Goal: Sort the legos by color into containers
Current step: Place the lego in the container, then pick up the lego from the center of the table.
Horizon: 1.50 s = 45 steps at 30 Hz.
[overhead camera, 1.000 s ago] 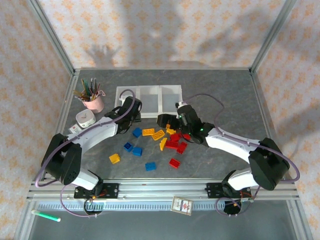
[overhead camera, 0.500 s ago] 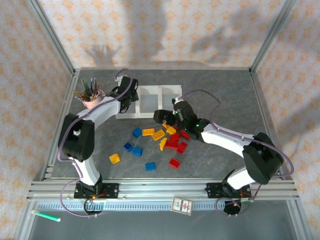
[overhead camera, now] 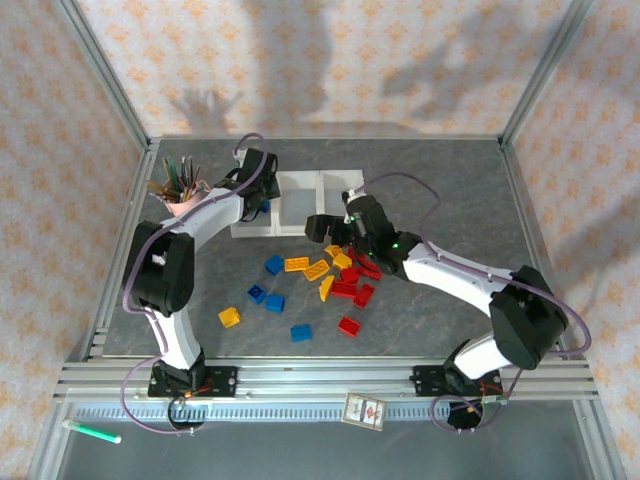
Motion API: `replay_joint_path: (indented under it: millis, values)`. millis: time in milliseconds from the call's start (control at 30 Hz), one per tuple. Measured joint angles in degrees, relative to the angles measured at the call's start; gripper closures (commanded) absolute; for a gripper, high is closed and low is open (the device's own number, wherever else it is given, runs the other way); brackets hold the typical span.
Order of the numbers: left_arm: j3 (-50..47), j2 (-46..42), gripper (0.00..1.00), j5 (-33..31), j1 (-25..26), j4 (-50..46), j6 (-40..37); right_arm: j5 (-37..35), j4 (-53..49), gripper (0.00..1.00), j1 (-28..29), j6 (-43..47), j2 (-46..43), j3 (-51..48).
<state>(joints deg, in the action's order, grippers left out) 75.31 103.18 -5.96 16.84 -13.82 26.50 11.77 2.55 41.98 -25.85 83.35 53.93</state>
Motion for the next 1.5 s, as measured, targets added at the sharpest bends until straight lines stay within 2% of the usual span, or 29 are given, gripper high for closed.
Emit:
replay_joint_path:
  millis: [167,433,633,867,1267,1500]
  values:
    - [-7.1,-8.1,0.46,1.5,1.3,-0.3,0.0,0.0,-0.7,0.0,0.0,-0.1,-3.2,-2.3]
    - [-20.3,-19.0,0.38,3.4,7.8,-1.9,0.4,0.6,-1.7,0.0,0.4,-0.7,-5.9,-8.5]
    - [-27.4,-23.2,0.31,5.6,9.8,-3.3,1.5,1.5,-1.0,0.0,2.7,-2.8,-6.9,-12.3]
    - [-30.5,-22.5,0.27,7.0,11.6,-3.4,2.1,1.6,0.7,0.0,5.9,-5.3,-7.3,-13.5]
    - [-30.3,-13.3,0.23,7.0,11.7,-2.6,1.9,0.7,1.4,0.0,6.0,-6.0,-7.3,-13.5]
    - [-30.0,-11.8,0.34,5.4,11.9,-1.7,2.0,0.5,1.4,0.0,6.0,-6.3,-7.3,-13.5]
